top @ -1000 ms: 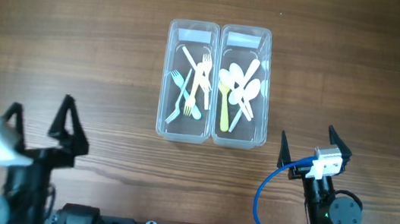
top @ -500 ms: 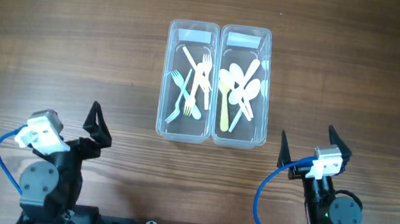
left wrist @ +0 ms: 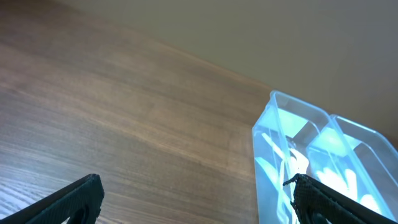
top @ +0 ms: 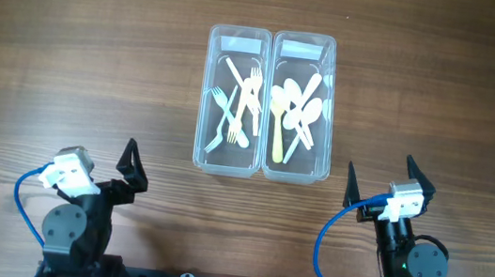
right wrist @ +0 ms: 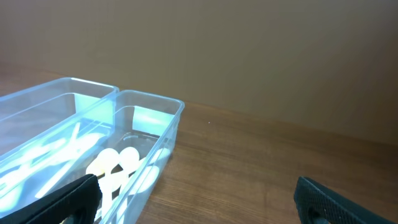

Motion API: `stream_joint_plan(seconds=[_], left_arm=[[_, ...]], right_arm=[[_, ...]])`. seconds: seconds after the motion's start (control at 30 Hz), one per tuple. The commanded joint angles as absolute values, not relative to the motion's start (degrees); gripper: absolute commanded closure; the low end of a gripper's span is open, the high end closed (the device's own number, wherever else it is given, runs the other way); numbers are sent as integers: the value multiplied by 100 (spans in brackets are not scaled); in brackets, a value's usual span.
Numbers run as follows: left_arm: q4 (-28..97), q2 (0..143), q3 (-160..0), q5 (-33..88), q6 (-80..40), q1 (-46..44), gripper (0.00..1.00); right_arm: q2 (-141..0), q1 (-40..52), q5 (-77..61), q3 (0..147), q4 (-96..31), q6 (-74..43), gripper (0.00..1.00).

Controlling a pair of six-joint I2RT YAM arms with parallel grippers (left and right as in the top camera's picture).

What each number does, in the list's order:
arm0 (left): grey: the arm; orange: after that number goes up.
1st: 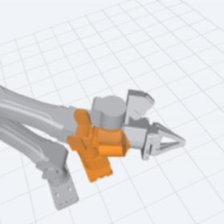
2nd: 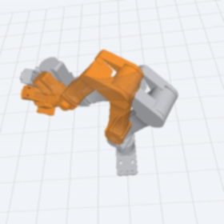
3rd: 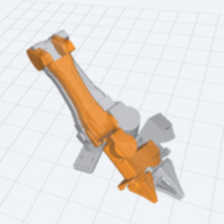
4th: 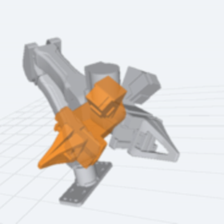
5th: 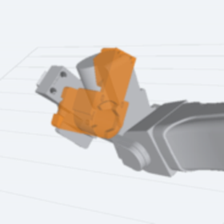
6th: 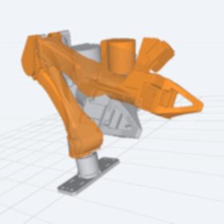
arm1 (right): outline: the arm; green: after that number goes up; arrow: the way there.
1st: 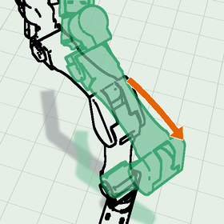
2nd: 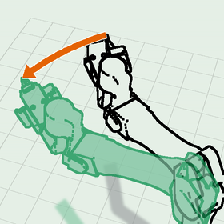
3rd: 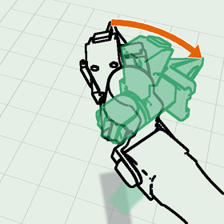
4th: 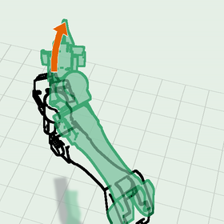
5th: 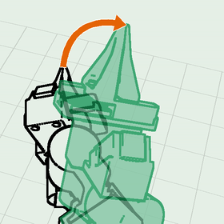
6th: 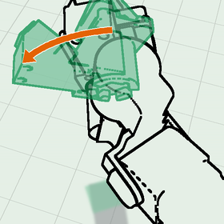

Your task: Pack container

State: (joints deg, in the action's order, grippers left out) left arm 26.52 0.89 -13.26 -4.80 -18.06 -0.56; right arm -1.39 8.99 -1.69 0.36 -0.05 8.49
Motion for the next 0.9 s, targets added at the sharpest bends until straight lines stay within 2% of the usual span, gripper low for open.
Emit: stream_joint_plan(seconds=[0.0,0.23,0.43,0.87], left_arm=[[2502,16,-1072,-458,-1710,-14,0],[1461,16,-480,-464,-1684,-10,0],[1431,16,-471,-1107,-1673,-8,0],[1455,16,-471,-1057,-1673,-10,0]], right_arm=[[-134,875,-259,32,12,902,0],[-134,875,-259,32,12,902,0],[-134,875,-259,32,12,899,0],[-134,875,-255,32,14,902,0]])
